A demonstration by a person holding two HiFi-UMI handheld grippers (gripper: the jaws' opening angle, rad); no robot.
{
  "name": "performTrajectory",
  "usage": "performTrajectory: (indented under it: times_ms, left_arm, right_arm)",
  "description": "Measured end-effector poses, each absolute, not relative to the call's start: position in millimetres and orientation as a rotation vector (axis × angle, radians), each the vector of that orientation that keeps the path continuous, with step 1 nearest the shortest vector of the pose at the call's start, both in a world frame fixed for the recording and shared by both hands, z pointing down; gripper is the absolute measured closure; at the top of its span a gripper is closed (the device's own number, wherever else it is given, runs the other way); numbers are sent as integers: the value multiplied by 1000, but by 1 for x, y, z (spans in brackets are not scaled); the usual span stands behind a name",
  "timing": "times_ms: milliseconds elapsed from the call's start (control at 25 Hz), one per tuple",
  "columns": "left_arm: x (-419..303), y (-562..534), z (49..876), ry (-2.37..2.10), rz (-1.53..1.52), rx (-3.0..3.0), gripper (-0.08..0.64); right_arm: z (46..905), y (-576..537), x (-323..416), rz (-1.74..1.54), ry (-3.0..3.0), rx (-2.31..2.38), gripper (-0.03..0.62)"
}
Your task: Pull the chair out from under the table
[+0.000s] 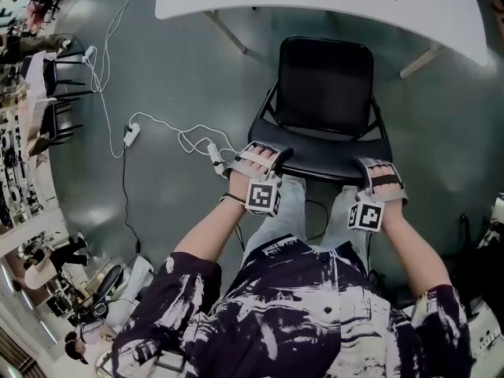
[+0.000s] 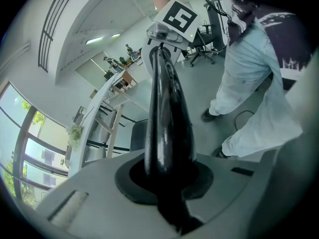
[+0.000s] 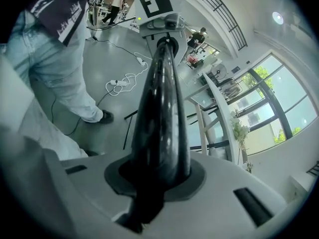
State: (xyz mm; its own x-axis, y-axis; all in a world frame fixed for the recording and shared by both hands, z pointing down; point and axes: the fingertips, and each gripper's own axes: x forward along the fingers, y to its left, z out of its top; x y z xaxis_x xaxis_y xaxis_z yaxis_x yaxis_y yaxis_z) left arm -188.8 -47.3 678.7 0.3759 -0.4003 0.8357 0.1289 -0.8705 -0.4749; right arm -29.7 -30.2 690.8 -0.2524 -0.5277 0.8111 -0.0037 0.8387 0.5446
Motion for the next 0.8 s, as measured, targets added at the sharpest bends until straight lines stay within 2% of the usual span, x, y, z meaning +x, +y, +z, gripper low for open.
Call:
performTrajectory:
  times_ms: [280,800]
  left_arm:
    - [-189,18,679,250,-1526,-2211,523]
    - [-186,39,684,188,-1527,-2201,522]
  right_arm:
    - [689,31,-29,-484,-1778,343,514]
    - [695,59,-26,-446,-1773,367,509]
